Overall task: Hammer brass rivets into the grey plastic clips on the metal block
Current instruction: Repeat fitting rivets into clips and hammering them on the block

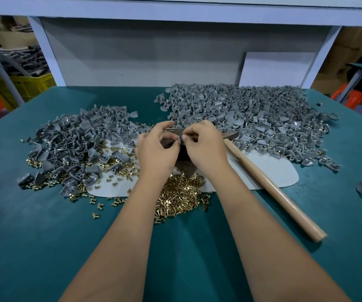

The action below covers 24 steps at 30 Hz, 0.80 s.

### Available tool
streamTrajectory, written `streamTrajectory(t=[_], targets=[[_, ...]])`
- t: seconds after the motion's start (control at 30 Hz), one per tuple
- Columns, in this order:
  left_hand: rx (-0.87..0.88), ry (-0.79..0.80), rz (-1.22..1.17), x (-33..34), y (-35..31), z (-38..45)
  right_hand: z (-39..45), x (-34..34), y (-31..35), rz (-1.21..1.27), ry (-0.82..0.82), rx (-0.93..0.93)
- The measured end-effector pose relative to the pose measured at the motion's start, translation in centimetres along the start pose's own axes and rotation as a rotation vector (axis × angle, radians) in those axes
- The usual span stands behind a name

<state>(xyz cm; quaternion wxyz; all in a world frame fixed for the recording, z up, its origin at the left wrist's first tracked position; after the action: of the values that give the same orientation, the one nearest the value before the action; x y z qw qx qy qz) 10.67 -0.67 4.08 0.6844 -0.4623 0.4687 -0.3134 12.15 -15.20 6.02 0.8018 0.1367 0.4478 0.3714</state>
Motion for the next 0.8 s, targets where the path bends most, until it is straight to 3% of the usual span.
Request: streamTrajectory(t=[0.23, 0.53, 0.8], targets=[[0.0, -0.003, 0.038, 0.0, -0.27, -0.09, -0.17, -0.24, 0.48, -0.045, -0.013, -0.023], [0.009, -0.024, 0.1, -0.12, -0.48, -0.46, -0.73, -0.39, 0.09, 0.116, -0.117, -0.001], [-0.013, -0.005, 0.089, -0.03, -0.32, -0.44, -0.95, 0.14, 0.5, 0.033, -0.099, -0.053]])
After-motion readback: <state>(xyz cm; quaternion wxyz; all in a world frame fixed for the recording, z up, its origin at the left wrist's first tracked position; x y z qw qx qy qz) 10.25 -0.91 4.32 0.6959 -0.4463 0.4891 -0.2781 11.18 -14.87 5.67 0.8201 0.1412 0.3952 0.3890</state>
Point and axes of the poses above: each hand's wrist, its own z-axis towards the middle knuckle, its own x-axis out of the palm, y = z × x, the point moved 10 cm from there along z, towards the middle knuckle, and after that the axes turned 14 degrees about -x, right-handed, at the moved point
